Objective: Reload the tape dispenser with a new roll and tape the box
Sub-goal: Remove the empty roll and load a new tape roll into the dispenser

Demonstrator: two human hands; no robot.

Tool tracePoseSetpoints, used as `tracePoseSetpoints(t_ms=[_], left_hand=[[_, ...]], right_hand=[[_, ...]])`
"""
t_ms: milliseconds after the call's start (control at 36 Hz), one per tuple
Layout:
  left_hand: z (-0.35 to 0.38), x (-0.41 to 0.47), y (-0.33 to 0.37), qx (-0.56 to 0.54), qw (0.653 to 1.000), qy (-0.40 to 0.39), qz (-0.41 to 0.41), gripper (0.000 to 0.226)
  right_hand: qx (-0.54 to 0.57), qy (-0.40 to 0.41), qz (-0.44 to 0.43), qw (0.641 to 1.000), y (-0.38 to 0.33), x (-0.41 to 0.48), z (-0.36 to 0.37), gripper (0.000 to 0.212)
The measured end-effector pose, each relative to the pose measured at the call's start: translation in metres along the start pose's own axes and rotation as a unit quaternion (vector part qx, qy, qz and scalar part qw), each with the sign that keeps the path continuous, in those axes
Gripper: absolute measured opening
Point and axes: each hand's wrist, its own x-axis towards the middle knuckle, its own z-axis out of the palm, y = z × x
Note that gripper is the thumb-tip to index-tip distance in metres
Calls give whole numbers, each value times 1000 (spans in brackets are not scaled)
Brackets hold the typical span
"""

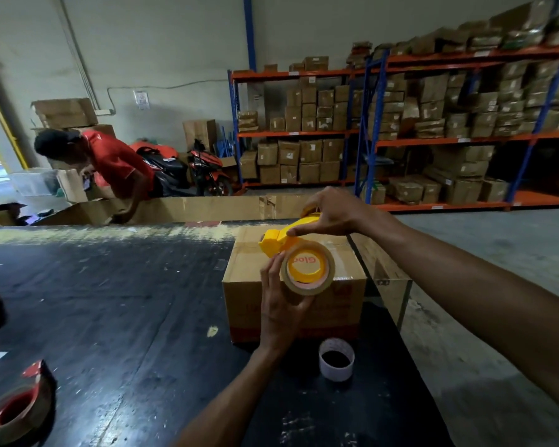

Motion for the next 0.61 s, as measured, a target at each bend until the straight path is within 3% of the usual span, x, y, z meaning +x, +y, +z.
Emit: tracePoseSetpoints(t_ms=[83,222,389,611], left_hand=[[5,2,-3,38,999,20,4,98],[9,11,-2,4,1000,22,-14,101],[11,27,3,-38,999,21,-10,101],[9,43,20,-74,997,29,-10,98]], right_hand=[[48,-11,15,999,3,-2,-6,94],[136,-20,37,990,9,-3,-20,63],[225,-40,71,971,17,-8,-25,51],[223,-127,111,960,7,-14,-15,50]])
